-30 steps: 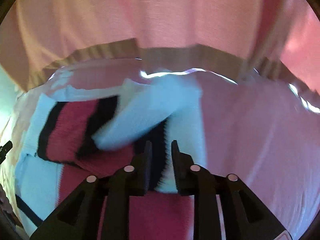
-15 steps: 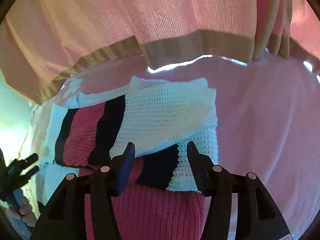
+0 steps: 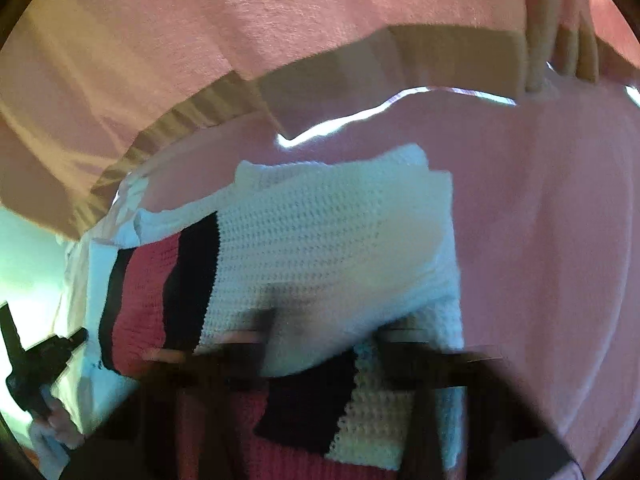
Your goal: Fold small clothes
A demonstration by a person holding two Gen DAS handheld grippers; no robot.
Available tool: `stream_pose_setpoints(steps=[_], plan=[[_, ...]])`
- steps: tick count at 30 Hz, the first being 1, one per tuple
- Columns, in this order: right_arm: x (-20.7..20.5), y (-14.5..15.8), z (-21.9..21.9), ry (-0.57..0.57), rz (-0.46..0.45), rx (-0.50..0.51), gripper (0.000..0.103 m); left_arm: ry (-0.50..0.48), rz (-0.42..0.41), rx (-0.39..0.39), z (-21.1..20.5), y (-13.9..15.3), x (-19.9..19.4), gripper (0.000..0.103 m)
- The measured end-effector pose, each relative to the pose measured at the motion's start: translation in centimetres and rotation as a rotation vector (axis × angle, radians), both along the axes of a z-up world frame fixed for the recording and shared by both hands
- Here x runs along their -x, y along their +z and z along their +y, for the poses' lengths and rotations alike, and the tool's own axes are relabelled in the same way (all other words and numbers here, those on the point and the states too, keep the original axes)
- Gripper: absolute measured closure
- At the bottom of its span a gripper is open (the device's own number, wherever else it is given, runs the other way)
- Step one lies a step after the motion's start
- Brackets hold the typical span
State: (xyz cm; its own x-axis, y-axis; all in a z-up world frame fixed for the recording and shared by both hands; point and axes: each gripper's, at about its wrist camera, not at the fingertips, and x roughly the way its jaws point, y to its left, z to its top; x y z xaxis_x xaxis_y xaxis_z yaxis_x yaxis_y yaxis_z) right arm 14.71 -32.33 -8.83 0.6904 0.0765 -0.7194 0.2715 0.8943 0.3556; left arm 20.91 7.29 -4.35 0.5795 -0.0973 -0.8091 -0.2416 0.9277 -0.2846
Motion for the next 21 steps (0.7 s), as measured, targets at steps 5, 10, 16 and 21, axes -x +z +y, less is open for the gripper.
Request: stream_pose_setpoints(steps=[5,10,16,21], plan=[[3.6,6.2,2.4,0.071,-0.178,0.031,0.096,0.071,0.001,-0.013,2.2,0.9,0.2,0.102],[4.4,4.2,1.8,0.048,-0.034,0.017,0.093,-0.068,0.029,0.154,0.5,1.6,2.7,0.086],[3.6,2.8,2.4,0.032,0.021,0.043,0.093,-0.109,0.117,0.296,-1.4,-0.2,2.8,0.039],[3.2,1.4,2.7,0.029,0.076,0.063,0.079,-0.038,0.081,0.264,-1.3,-0.8,1.0,0.051]])
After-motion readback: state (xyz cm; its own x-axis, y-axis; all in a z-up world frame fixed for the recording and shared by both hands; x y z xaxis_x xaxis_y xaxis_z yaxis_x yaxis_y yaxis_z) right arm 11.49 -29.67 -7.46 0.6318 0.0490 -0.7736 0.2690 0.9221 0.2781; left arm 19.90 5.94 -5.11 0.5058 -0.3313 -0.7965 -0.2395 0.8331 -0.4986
